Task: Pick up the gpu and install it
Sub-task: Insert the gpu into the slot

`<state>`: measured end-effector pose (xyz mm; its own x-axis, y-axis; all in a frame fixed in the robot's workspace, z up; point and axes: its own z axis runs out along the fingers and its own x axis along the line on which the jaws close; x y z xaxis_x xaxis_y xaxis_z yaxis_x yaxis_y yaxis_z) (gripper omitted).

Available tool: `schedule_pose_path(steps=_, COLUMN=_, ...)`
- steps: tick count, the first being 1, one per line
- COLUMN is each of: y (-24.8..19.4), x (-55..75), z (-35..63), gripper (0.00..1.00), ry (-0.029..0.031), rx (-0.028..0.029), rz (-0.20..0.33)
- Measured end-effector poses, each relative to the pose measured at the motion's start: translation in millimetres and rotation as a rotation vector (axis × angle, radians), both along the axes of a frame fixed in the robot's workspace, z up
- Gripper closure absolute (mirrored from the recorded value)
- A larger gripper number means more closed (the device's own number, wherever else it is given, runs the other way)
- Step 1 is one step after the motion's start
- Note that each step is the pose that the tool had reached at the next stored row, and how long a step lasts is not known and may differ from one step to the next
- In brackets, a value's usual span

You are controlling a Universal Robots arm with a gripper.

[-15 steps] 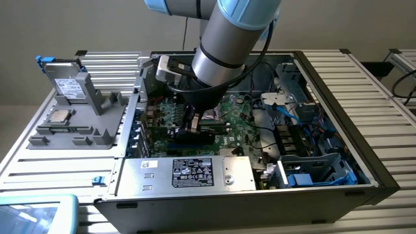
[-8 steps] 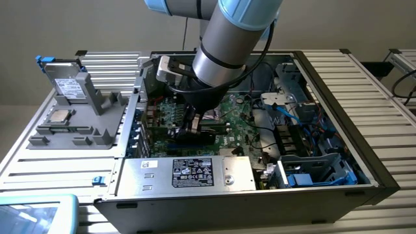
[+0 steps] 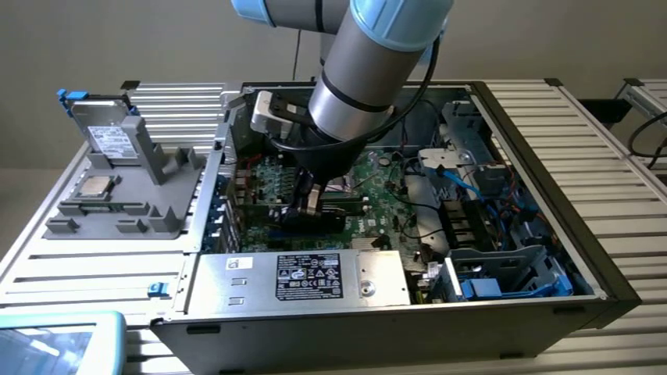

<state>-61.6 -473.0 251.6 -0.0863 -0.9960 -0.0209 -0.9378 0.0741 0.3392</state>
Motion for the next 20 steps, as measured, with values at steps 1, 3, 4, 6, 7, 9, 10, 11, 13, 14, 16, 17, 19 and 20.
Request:
schedule_pose_path(steps=1, y=0.0, x=0.0, z=0.0, gripper=0.72, ry=0.0001, rx=-0.0001, rz=0.000)
schedule_pose_path(steps=3, y=0.0, x=0.0, z=-0.5, gripper=0.72, ry=0.0004, rx=0.0002, rz=0.000)
schedule_pose_path(steps=4, y=0.0, x=0.0, z=-0.5, gripper=0.72, ry=0.0004, rx=0.0002, rz=0.000)
schedule_pose_path(steps=6, y=0.2, x=0.0, z=-0.7, gripper=0.72, ry=0.0004, rx=0.0004, rz=0.000)
schedule_pose_path(steps=7, y=0.6, x=-0.1, z=-0.7, gripper=0.72, ry=0.0003, rx=0.0005, rz=0.000)
schedule_pose_path(steps=9, y=1.2, x=-0.2, z=-0.6, gripper=0.72, ry=0.0004, rx=0.0004, rz=0.000)
schedule_pose_path(steps=10, y=1.2, x=-0.2, z=-0.6, gripper=0.72, ry=0.0004, rx=0.0003, rz=0.000)
schedule_pose_path(steps=11, y=1.3, x=-0.2, z=-0.6, gripper=0.72, ry=0.0004, rx=0.0002, rz=0.000)
schedule_pose_path(steps=13, y=1.3, x=-0.2, z=-0.6, gripper=0.72, ry=0.0004, rx=0.0002, rz=0.000)
schedule_pose_path(steps=14, y=1.3, x=-0.3, z=-0.5, gripper=0.72, ry=0.0007, rx=0.0002, rz=0.000)
schedule_pose_path(steps=16, y=1.4, x=-0.3, z=-0.3, gripper=0.72, ry=0.0015, rx=0.0004, rz=0.000)
schedule_pose_path(steps=17, y=1.4, x=-0.3, z=-0.3, gripper=0.72, ry=0.0016, rx=0.0003, rz=0.000)
schedule_pose_path(steps=19, y=2.0, x=-0.2, z=0.1, gripper=0.72, ry=0.0017, rx=0.0000, rz=0.000)
schedule_pose_path(steps=20, y=2.7, x=-0.2, z=0.4, gripper=0.72, ry=0.0017, rx=0.0001, rz=0.000)
